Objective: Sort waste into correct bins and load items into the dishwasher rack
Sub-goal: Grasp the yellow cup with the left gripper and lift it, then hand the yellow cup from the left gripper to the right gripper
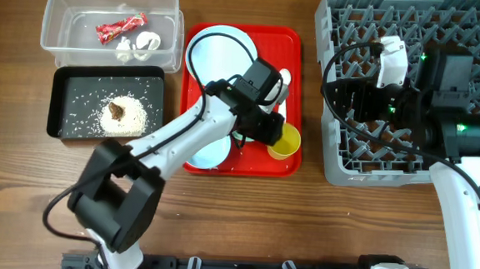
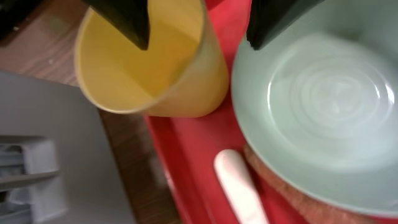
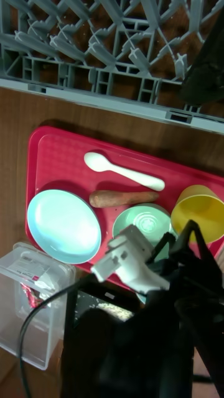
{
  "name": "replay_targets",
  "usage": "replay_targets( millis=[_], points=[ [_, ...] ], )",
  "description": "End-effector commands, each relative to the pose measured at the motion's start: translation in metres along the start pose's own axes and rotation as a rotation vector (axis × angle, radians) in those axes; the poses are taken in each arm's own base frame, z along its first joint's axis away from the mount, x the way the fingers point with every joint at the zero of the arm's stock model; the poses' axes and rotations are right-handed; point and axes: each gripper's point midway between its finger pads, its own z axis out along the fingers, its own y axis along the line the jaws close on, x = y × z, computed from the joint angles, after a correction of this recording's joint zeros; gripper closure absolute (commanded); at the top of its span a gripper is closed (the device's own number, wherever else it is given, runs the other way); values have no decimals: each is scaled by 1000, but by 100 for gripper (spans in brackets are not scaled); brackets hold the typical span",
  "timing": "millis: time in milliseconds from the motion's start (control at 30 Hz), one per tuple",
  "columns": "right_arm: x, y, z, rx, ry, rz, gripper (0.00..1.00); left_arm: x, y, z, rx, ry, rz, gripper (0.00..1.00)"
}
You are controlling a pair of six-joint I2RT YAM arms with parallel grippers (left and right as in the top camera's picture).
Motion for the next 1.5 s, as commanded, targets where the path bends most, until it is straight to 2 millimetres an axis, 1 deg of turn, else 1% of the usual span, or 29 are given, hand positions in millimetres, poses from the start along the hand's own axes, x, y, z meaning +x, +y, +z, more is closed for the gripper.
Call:
replay_targets(
  millis=[0,67,100,133,167,233,300,367,400,433,500,600,633,667,700,733,800,867,967,1033,1100,1133,1200,1233,1333,1367,1467],
  points=[
    [1,2,3,-17,8,6,0,-2,3,7,-25,0,4,66],
    [1,2,3,-17,7,6,0,-2,2,7,-24,0,5,72],
    [1,2,3,-17,8,6,0,-2,2,8,-24,1,6,78],
    [1,2,3,-17,9,7,0,-2,1,8,-24,1,8,89],
    [2,2,3,-17,11,8,0,-2,1,8,-23,1,9,96],
    [2,2,3,-17,12,9,0,-3,1,7,-20,-1,6,96],
    [2,2,3,-18,11,10,0,-7,-2,-2,32,-11,-8,96],
    [1,3,3,-25,7,10,0,-19,-4,-31,141,-56,-50,96],
    [-1,7,3,-50,0,6,0,-27,1,-50,188,-90,-95,96],
    [-4,15,2,-93,-14,-2,0,-36,10,-74,250,-131,-137,96],
    [-12,30,0,-180,-46,-23,0,-50,22,-125,445,-210,-192,96],
    [-25,51,-1,-320,-89,-63,0,-58,27,-186,750,-294,-175,96],
    [-27,58,1,-366,-94,-75,0,-59,29,-198,805,-310,-166,96],
    [-30,71,3,-457,-100,-98,1,-59,32,-209,851,-328,-156,96],
    [-31,80,4,-517,-102,-115,1,-59,32,-217,893,-340,-139,96],
    [-31,95,8,-608,-105,-163,1,-58,28,-227,947,-347,-106,96],
    [-31,115,9,-745,-113,-228,1,-56,20,-238,1014,-349,-53,96],
    [-30,139,9,-899,-126,-300,1,-55,18,-240,1032,-346,-45,96],
    [-28,165,16,-984,-147,-395,1,-54,17,-241,1041,-343,-43,96],
    [-27,176,20,-993,-152,-425,1,-53,12,-240,1048,-333,-35,96],
    [-27,181,28,-963,-145,-416,1,-52,5,-237,1055,-318,-23,96],
    [-26,183,28,-969,-144,-422,1,-52,3,-237,1057,-314,-19,96],
    [-25,186,28,-975,-141,-426,9,-52,2,-237,1057,-314,-15,96],
    [-25,186,28,-975,-141,-426,15,-52,2,-237,1057,-315,-15,96],
    [-25,186,28,-975,-144,-429,21,-52,2,-236,1057,-315,-15,96],
    [-25,186,28,-975,-144,-429,25,-52,2,-236,1057,-315,-15,96],
    [-26,186,27,-975,-148,-435,31,-53,3,-235,1047,-316,-19,96]
  ],
)
